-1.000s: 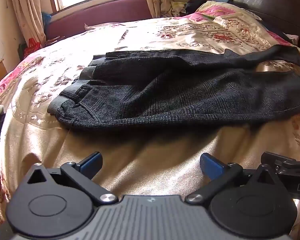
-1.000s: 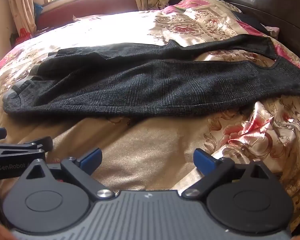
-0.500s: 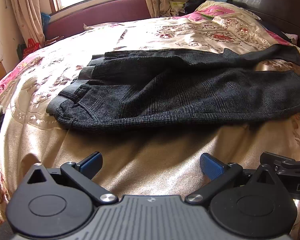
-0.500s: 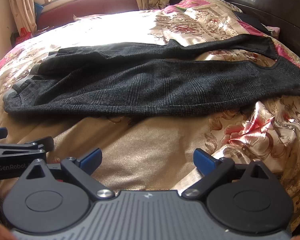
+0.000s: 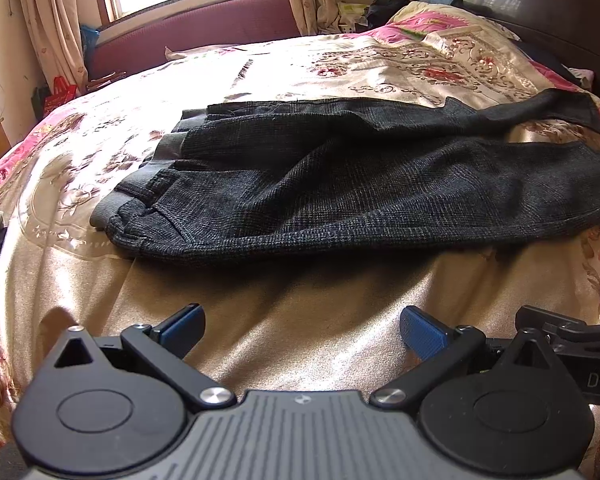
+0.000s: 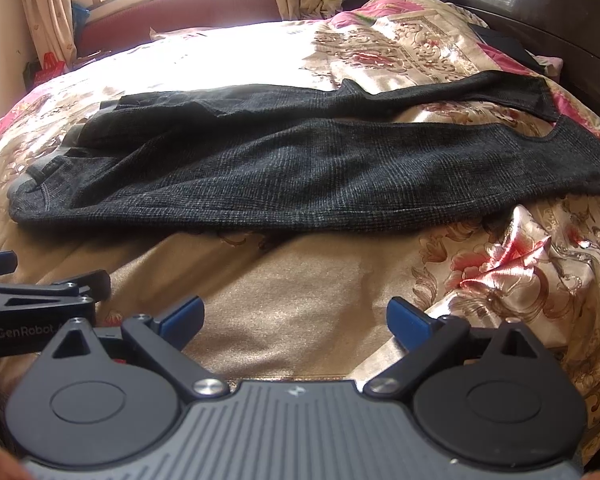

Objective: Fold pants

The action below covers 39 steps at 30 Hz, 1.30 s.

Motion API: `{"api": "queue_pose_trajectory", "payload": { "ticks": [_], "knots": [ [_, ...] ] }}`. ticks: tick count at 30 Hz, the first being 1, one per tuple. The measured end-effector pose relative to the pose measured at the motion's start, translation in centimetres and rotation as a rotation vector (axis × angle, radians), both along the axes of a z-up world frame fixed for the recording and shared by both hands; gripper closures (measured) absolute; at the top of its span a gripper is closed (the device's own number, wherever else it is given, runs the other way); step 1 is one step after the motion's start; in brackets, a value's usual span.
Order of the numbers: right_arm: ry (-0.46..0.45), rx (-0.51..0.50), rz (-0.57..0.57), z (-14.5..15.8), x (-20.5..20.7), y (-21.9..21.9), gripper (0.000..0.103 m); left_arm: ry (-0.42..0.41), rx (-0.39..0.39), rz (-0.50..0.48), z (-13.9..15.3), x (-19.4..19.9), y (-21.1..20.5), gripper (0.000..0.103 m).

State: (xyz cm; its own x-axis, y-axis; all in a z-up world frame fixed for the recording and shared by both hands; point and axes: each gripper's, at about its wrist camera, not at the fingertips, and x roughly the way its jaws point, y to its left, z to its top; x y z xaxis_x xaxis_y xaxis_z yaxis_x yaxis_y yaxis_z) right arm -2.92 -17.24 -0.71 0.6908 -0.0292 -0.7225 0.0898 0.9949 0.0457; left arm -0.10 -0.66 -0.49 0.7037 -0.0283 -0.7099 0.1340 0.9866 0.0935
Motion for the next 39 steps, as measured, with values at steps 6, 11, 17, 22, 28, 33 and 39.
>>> {"api": "queue_pose_trajectory", "payload": {
  "ticks": [6,11,17,22,28,33,39],
  "knots": [
    [-0.012,-0.005,0.000,0.0,0.0,0.0,0.006,0.002,-0.005,0.001,0.0,0.0,-0.1,0.000],
    [0.018,-0.014,0.002,-0.1,0.1,-0.1,0.006,0.003,-0.005,0.001,0.0,0.0,0.0,0.000],
    [0.009,-0.012,0.002,0.0,0.1,-0.1,0.006,0.003,-0.006,0.001,0.0,0.0,0.0,0.000],
    [0.006,-0.020,0.001,0.0,0.1,-0.1,0.006,0.004,-0.006,0.001,0.0,0.0,0.0,0.000],
    [0.007,-0.032,0.001,0.0,0.1,0.0,0.006,0.003,-0.006,0.002,0.0,0.0,0.0,0.000],
    [0.007,-0.005,0.001,0.0,0.2,-0.1,0.006,0.000,-0.005,-0.004,0.1,0.2,0.1,0.000],
    [-0.021,-0.034,0.037,0.5,1.2,0.4,0.006,-0.027,-0.017,0.008,1.1,1.0,1.5,0.000]
  ]
}}
